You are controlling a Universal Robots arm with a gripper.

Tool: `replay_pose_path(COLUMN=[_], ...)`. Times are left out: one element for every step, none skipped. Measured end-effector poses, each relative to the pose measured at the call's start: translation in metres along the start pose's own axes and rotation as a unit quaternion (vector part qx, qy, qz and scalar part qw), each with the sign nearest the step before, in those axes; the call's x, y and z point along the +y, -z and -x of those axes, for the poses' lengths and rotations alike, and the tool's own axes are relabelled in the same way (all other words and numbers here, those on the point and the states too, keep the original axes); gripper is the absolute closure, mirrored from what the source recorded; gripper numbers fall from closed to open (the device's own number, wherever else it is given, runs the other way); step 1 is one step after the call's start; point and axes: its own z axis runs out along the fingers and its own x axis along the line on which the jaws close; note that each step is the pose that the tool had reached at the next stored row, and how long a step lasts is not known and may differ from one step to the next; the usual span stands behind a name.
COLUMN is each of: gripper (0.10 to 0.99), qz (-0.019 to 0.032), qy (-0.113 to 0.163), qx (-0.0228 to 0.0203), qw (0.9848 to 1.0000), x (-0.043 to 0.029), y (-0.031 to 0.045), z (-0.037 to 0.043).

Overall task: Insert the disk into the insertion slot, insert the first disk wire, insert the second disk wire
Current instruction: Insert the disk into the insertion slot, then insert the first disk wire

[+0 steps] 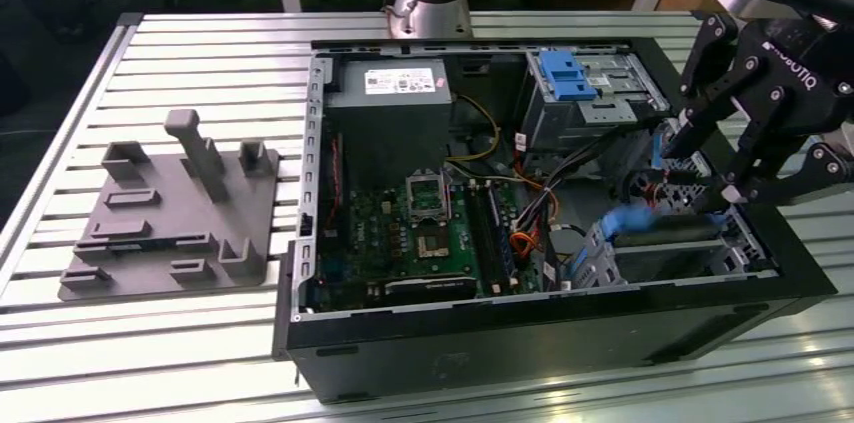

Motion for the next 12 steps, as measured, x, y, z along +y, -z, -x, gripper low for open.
replay_pose_path(gripper=[0.529, 0.529, 0.529, 0.529, 0.529, 0.529, 0.529, 0.529, 0.529, 0.529, 0.529, 0.529], qz=[0.0000, 0.0000, 0.0000, 0.0000, 0.0000, 0.0000, 0.0000, 0.0000, 0.0000, 0.0000, 0.0000, 0.0000], qy=[0.000, 0.000, 0.000, 0.000, 0.000, 0.000, 0.000, 0.000, 0.000, 0.000, 0.000, 0.000], qx=[-0.0001, -0.0001, -0.0001, -0.0001, -0.0001, -0.0001, -0.0001, -0.0001, -0.0001, -0.0001, -0.0001, -0.0001], qw=[1.0000, 1.0000, 1.0000, 1.0000, 1.0000, 1.0000, 1.0000, 1.0000, 1.0000, 1.0000, 1.0000, 1.0000], x=[0.0000, 0.0000, 0.0000, 0.0000, 0.0000, 0.0000, 0.0000, 0.0000, 0.0000, 0.0000, 0.0000, 0.0000], y=[-0.0001, -0.0001, -0.0001, -0.0001, -0.0001, -0.0002, -0.0003, -0.0003, -0.0004, -0.0004, -0.0004, -0.0004], z=[0.0000, 0.0000, 0.0000, 0.0000, 0.0000, 0.0000, 0.0000, 0.0000, 0.0000, 0.0000, 0.0000, 0.0000])
